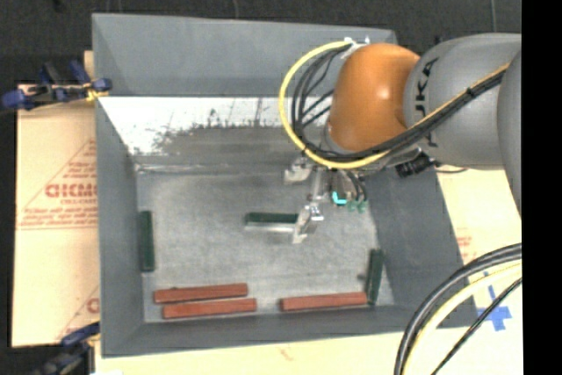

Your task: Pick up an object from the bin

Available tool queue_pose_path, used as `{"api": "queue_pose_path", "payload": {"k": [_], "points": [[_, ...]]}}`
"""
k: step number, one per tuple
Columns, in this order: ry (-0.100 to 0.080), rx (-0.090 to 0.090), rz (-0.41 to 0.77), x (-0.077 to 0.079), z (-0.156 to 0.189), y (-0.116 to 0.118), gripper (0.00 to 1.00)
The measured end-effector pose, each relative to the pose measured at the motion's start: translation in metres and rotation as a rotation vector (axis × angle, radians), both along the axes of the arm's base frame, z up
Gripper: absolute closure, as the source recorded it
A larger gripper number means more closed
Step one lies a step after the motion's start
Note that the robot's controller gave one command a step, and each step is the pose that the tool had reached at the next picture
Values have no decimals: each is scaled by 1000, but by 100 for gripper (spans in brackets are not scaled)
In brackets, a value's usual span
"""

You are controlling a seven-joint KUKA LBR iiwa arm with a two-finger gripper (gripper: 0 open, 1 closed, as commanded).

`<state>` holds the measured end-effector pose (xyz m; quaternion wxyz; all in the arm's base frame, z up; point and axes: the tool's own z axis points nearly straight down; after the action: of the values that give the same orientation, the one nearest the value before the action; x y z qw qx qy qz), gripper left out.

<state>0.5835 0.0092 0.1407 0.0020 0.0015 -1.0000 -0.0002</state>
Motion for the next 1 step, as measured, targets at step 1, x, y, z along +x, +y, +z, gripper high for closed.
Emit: {"api": "queue_pose_path", "payload": {"k": [1], "points": [[-8,0,0,2,5,0,0]]}}
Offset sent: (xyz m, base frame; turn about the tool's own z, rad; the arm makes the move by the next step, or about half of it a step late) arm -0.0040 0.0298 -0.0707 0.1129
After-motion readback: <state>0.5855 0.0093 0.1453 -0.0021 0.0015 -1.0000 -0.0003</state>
